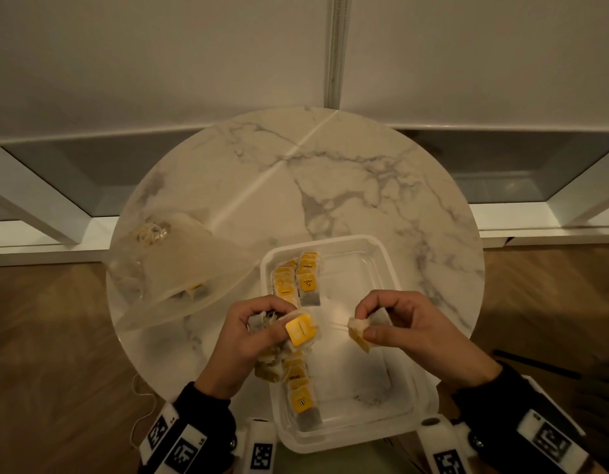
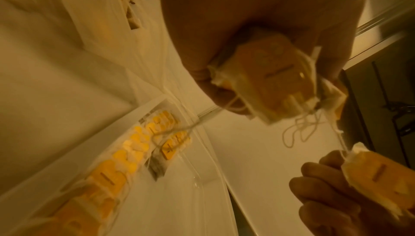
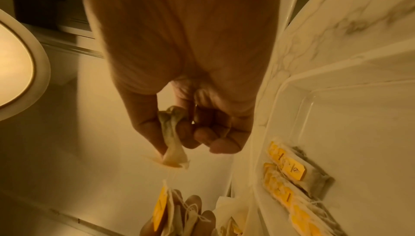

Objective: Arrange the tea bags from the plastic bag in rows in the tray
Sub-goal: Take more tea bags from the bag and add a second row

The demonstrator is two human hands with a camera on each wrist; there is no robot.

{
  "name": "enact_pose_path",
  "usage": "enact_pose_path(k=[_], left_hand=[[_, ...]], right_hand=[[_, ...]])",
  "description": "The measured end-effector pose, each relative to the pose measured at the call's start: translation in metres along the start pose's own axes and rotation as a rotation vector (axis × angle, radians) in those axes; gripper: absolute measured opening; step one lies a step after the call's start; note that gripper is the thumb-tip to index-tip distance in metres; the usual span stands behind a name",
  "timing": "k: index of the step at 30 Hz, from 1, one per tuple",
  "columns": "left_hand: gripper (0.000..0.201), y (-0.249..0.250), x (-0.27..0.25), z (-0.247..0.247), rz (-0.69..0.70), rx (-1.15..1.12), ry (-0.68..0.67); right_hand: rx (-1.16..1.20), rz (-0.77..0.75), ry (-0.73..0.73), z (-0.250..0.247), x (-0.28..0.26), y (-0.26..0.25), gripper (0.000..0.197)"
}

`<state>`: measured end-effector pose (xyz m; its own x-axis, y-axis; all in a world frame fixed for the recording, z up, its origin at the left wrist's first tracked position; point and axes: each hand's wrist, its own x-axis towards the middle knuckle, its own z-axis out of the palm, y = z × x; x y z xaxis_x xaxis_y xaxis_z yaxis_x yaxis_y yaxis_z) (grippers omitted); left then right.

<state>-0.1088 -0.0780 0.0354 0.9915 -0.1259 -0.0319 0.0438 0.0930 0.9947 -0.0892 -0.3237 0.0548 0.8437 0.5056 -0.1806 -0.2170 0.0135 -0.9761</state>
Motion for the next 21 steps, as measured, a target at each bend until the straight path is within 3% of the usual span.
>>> enact_pose_path(k=[4, 11, 15, 17, 21], left_hand=[[0.016, -0.004, 0.0, 0.002, -0.035, 0.017, 0.0], [0.033, -0.006, 0.0, 0.001, -0.069, 0.178, -0.047], [0.02, -0.004, 0.004, -0.003, -0.07, 0.271, 0.12], [0.018, 0.0, 0.004, -0.004, 0.003, 0.302, 0.174], [0.023, 0.025, 0.0, 0.022, 0.103, 0.293, 0.028]], right_hand=[[-0.018, 0.023, 0.018, 0.0, 0.001, 0.001, 0.024], [0.047, 0.069, 0.104, 0.004, 0.005, 0.003, 0.03], [0.084, 0.084, 0.091, 0.004, 0.001, -0.008, 0.02], [0.087, 0.079, 0.102, 0.004, -0.001, -0.015, 0.015], [0.019, 0.066, 0.15, 0.0, -0.002, -0.019, 0.006]])
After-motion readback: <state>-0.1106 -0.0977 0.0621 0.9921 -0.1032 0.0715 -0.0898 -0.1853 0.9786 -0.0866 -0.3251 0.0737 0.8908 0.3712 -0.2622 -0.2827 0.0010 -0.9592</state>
